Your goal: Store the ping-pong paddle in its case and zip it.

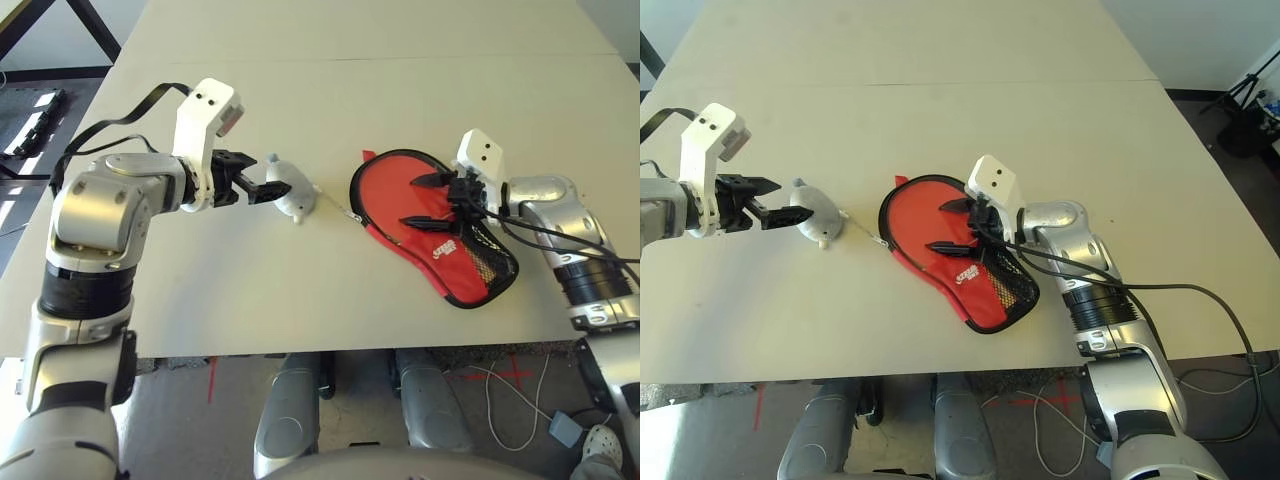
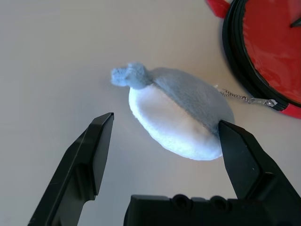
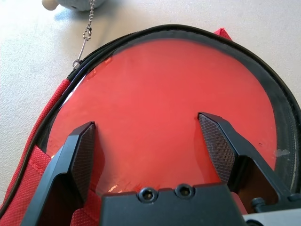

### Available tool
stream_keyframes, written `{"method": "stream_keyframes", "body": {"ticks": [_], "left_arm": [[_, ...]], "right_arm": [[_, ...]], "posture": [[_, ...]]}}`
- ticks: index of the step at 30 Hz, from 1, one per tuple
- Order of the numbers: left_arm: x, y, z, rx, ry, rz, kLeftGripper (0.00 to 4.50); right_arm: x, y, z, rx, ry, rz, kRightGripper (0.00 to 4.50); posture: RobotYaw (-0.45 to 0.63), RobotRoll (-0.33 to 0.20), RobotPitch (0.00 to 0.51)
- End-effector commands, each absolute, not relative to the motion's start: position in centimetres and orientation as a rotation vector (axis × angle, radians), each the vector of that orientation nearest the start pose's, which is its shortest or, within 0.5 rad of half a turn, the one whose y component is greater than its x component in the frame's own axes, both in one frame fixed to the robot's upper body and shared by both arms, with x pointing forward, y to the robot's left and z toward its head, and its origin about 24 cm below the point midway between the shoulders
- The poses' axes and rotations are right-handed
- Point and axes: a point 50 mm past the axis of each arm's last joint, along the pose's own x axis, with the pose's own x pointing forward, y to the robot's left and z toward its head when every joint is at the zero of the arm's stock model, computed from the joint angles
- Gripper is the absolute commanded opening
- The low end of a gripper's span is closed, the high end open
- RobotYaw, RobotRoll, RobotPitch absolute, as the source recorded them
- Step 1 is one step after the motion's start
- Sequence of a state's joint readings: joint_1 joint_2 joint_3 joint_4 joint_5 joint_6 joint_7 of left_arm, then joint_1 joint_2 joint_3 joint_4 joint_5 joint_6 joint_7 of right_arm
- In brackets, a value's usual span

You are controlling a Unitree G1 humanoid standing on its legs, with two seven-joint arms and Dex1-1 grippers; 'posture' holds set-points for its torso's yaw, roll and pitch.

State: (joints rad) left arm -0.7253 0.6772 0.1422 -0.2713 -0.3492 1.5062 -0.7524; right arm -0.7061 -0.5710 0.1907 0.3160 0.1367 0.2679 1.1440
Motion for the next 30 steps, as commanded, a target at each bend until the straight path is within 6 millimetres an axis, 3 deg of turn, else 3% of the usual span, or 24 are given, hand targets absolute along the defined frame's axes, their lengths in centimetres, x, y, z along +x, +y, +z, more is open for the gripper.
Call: {"method": "stream_keyframes", "body": {"ticks": [1, 17, 20, 26, 30], "left_arm": [[28.2, 20.7, 22.3, -0.023, 0.541, -0.624, 4.5], [29.3, 19.7, 19.5, -0.016, 0.598, -0.497, 4.5], [29.7, 19.9, 19.5, -0.011, 0.576, -0.463, 3.92], [30.1, 20.1, 19.5, 0.013, 0.553, -0.443, 2.06], [30.6, 19.6, 20.0, 0.022, 0.519, -0.453, 0.88]], "right_arm": [[33.4, -16.7, 13.1, -0.48, 0.305, 1.158, 4.48], [33.5, -16.6, 13.0, -0.483, 0.291, 1.143, 4.48], [33.5, -16.6, 13.0, -0.482, 0.292, 1.14, 4.5], [33.3, -16.6, 12.8, -0.481, 0.3, 1.14, 4.5], [33.3, -16.6, 12.4, -0.489, 0.325, 1.136, 3.84]], "posture": [[0.07, 0.0, 0.305], [0.06, 0.0, 0.302], [0.06, 0.0, 0.301], [0.06, 0.0, 0.302], [0.06, 0.0, 0.303]]}}
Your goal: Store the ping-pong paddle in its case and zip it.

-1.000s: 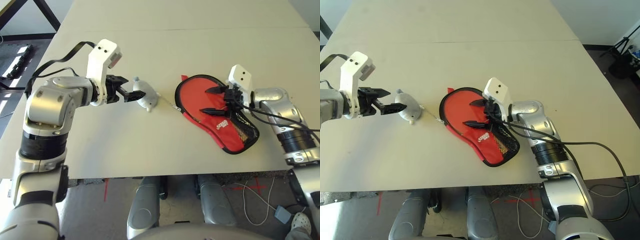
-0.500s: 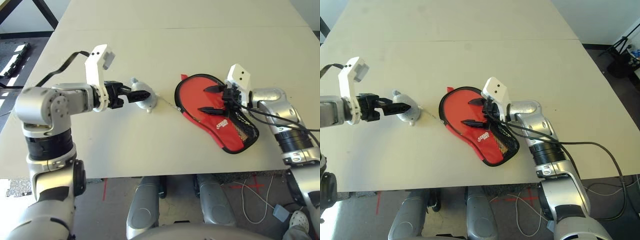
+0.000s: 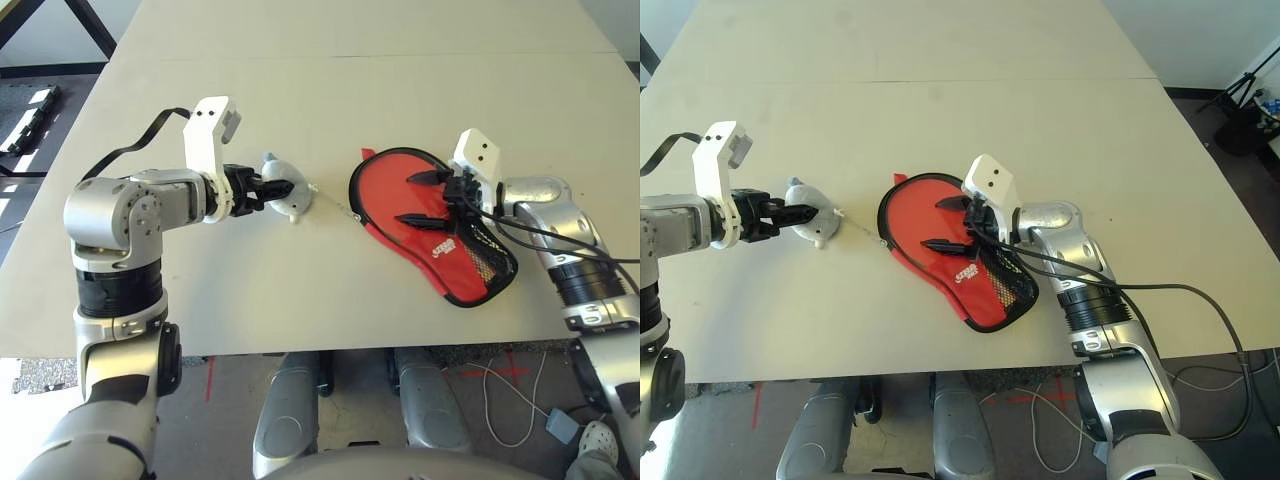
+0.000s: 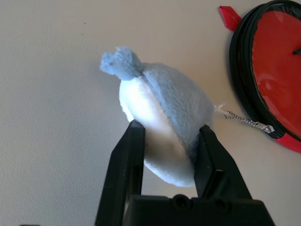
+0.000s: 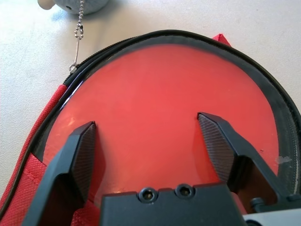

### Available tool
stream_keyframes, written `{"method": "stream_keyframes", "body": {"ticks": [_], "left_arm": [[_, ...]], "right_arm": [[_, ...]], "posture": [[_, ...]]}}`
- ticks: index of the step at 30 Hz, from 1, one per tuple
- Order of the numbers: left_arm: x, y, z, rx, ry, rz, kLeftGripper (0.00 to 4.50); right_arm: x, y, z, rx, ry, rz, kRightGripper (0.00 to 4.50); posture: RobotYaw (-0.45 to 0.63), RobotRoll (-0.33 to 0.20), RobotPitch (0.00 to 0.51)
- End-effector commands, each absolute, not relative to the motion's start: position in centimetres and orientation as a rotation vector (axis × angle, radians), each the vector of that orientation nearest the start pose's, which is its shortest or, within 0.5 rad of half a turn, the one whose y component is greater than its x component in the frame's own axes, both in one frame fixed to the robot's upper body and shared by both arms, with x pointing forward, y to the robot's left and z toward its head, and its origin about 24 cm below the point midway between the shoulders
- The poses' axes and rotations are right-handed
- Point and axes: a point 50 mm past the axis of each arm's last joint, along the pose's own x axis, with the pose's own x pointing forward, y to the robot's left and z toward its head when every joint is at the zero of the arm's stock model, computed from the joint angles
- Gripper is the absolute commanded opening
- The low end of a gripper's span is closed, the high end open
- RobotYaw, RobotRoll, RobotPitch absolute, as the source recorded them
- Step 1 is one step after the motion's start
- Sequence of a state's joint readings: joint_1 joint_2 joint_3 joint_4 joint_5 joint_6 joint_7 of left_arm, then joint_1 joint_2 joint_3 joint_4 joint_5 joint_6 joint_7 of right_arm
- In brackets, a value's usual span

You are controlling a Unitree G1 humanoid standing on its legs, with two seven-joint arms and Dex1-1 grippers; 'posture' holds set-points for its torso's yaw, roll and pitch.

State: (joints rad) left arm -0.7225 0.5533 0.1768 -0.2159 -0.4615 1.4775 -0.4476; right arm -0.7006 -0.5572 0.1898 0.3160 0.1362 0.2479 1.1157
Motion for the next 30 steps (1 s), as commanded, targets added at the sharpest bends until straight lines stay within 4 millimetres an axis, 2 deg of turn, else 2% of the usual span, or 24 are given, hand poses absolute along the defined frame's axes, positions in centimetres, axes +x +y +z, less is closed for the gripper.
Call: {"method": "stream_keyframes", "body": {"ticks": [1, 4, 18, 30], "left_arm": [[30.7, 19.4, 20.2, 0.026, 0.508, -0.453, 0.59], [31.2, 19.2, 20.7, 0.046, 0.468, -0.447, 0.02], [34.2, 17.0, 22.4, 0.084, 0.341, -0.444, 0.0], [38.4, 14.3, 24.1, 0.122, 0.221, -0.433, 0.0]], "right_arm": [[33.2, -16.6, 12.3, -0.495, 0.331, 1.133, 4.01], [33.2, -16.6, 12.1, -0.507, 0.347, 1.126, 4.5], [33.1, -16.8, 11.5, -0.528, 0.413, 1.101, 4.5], [33.0, -16.9, 11.0, -0.547, 0.449, 1.09, 4.5]], "posture": [[0.06, 0.0, 0.303], [0.06, 0.0, 0.303], [0.06, 0.0, 0.303], [0.06, 0.0, 0.302]]}}
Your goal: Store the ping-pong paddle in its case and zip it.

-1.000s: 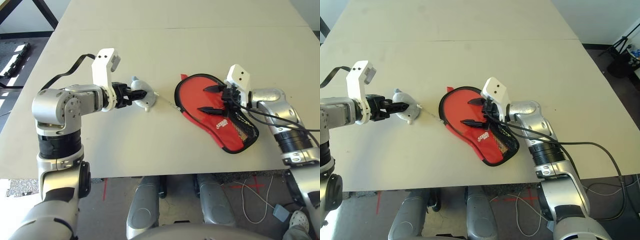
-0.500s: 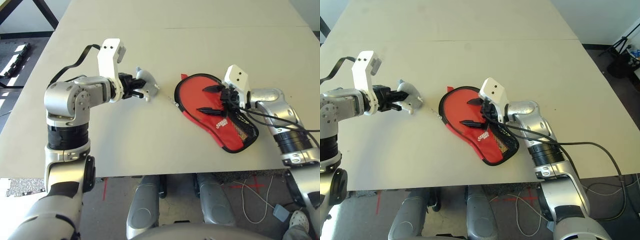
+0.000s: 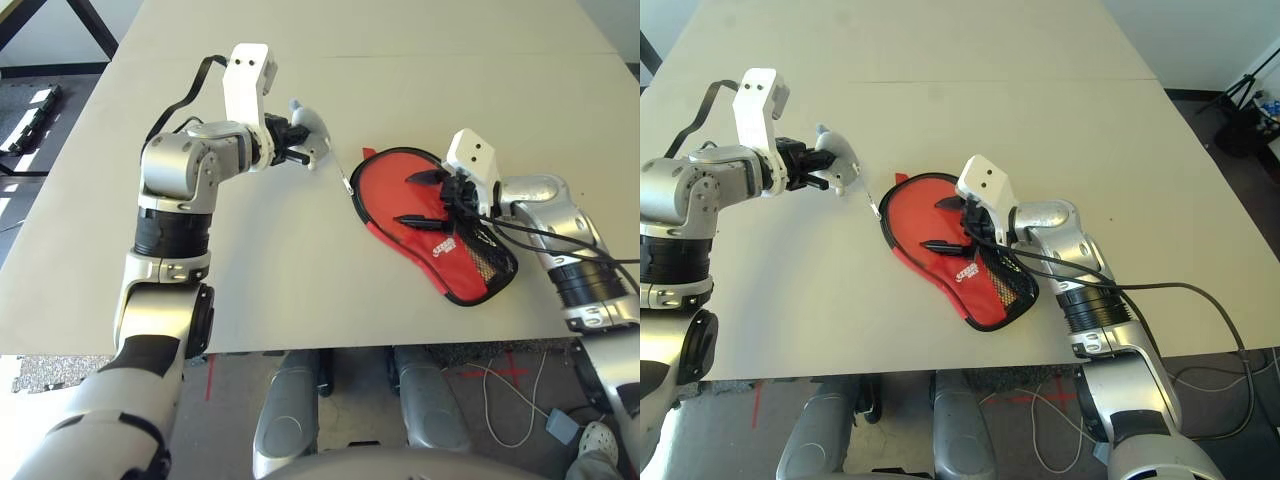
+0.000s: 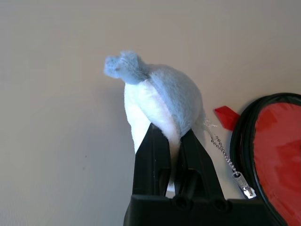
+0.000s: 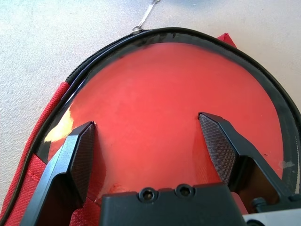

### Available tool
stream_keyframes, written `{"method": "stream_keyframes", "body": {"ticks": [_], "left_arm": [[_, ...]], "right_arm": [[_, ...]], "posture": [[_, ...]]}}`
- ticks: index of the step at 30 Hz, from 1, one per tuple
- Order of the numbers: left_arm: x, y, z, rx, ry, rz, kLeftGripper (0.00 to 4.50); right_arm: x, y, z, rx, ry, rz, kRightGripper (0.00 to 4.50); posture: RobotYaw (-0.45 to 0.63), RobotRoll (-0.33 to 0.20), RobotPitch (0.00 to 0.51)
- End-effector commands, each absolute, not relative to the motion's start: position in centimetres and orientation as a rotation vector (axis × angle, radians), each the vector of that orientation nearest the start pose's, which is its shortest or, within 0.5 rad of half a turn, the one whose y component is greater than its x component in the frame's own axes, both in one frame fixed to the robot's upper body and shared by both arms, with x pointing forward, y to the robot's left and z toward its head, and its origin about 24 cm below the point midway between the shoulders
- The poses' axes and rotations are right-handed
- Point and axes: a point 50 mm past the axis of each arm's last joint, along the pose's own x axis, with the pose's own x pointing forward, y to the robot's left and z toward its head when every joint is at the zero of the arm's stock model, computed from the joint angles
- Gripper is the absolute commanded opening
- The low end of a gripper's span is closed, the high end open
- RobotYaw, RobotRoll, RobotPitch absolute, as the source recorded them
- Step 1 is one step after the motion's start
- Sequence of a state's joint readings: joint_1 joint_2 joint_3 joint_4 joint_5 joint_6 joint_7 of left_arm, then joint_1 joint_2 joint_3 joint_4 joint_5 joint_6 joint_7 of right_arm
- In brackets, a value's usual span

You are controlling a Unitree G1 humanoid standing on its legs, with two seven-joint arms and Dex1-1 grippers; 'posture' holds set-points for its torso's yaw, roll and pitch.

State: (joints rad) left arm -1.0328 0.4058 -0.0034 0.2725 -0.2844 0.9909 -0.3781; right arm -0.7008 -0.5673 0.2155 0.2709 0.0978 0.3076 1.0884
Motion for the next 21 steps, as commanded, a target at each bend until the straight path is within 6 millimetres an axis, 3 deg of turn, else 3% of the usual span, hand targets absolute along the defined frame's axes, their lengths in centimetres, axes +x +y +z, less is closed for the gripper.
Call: {"method": "stream_keyframes", "body": {"ticks": [1, 5, 9, 21], "left_arm": [[38.8, 14.0, 24.2, 0.123, 0.211, -0.433, 0.0], [40.3, 12.7, 24.3, 0.124, 0.175, -0.439, 0.0], [41.4, 10.2, 24.4, 0.176, 0.146, -0.484, 0.0], [42.1, 5.8, 24.9, 0.192, 0.075, -0.566, 0.0]], "right_arm": [[33.0, -16.9, 10.9, -0.548, 0.451, 1.091, 4.5], [32.9, -16.8, 10.9, -0.551, 0.456, 1.092, 4.5], [32.9, -16.7, 10.8, -0.552, 0.458, 1.093, 4.5], [32.6, -16.8, 10.6, -0.551, 0.464, 1.08, 4.5]], "posture": [[0.06, 0.0, 0.301], [0.05, 0.0, 0.302], [0.04, 0.0, 0.303], [0.02, 0.0, 0.302]]}}
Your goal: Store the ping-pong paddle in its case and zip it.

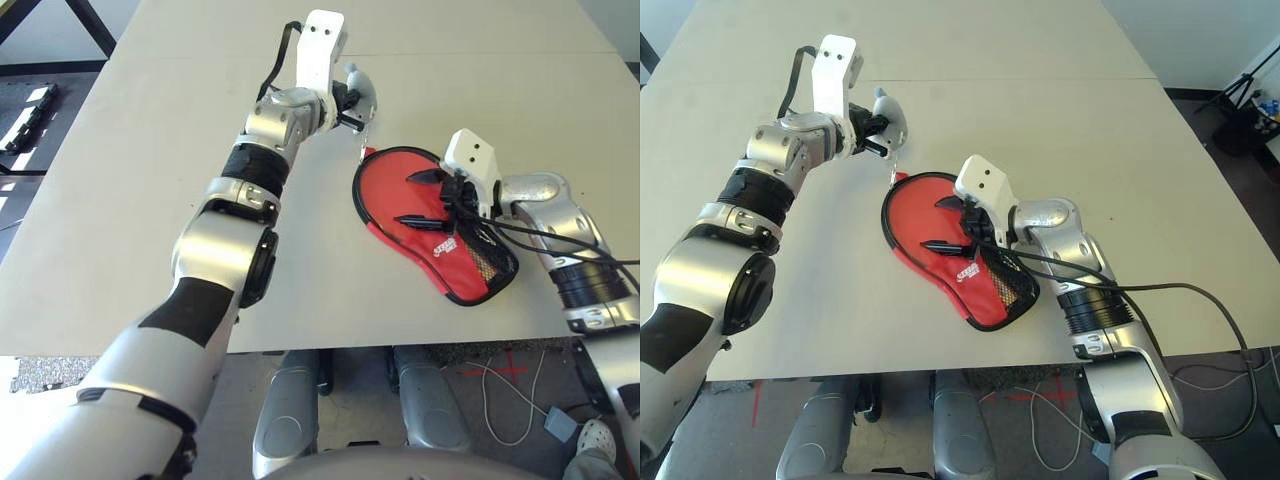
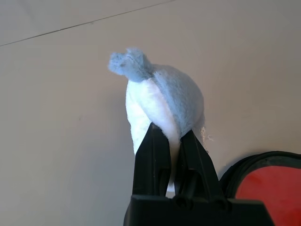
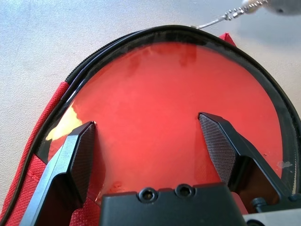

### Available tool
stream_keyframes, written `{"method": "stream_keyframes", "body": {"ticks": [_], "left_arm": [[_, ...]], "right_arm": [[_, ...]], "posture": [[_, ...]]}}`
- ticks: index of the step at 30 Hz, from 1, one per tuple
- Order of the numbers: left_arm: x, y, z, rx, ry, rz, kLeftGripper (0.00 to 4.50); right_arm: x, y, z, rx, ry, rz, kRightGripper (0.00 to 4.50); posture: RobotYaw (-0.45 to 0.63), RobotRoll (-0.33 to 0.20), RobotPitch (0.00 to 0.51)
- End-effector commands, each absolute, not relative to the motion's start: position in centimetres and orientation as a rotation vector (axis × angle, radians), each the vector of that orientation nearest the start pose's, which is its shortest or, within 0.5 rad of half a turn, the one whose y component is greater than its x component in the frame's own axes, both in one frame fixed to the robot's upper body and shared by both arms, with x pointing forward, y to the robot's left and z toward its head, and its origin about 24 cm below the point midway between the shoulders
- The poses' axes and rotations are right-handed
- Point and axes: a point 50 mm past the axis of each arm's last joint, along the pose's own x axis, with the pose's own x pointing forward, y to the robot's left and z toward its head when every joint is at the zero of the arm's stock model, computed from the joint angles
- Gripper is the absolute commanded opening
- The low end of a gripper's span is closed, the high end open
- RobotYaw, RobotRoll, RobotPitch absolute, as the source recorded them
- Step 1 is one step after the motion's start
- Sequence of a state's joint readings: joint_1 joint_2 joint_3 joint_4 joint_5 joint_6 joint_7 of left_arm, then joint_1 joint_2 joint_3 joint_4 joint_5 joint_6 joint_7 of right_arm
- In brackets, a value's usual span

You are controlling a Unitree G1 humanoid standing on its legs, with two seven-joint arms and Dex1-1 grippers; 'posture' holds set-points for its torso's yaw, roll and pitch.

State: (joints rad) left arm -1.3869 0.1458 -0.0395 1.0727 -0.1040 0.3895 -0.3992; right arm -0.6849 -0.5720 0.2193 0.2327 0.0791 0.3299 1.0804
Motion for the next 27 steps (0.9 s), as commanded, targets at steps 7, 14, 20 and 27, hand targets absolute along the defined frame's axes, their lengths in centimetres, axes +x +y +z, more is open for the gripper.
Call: {"method": "stream_keyframes", "body": {"ticks": [7, 14, 20, 27], "left_arm": [[42.1, 4.4, 24.6, 0.18, 0.047, -0.566, 0.0], [41.7, 2.7, 24.8, 0.189, 0.012, -0.603, 0.0], [40.1, -0.5, 24.8, 0.255, -0.008, -0.887, 0.0], [37.9, -3.1, 24.2, 0.311, -0.002, -1.205, 1.93]], "right_arm": [[32.5, -16.7, 10.5, -0.547, 0.462, 1.08, 4.5], [32.4, -16.5, 10.3, -0.544, 0.462, 1.081, 4.5], [32.4, -16.5, 10.3, -0.541, 0.458, 1.073, 4.5], [32.6, -16.5, 10.2, -0.542, 0.453, 1.059, 4.5]], "posture": [[0.01, 0.0, 0.302], [0.0, 0.0, 0.302], [0.0, 0.0, 0.301], [0.0, 0.0, 0.298]]}}
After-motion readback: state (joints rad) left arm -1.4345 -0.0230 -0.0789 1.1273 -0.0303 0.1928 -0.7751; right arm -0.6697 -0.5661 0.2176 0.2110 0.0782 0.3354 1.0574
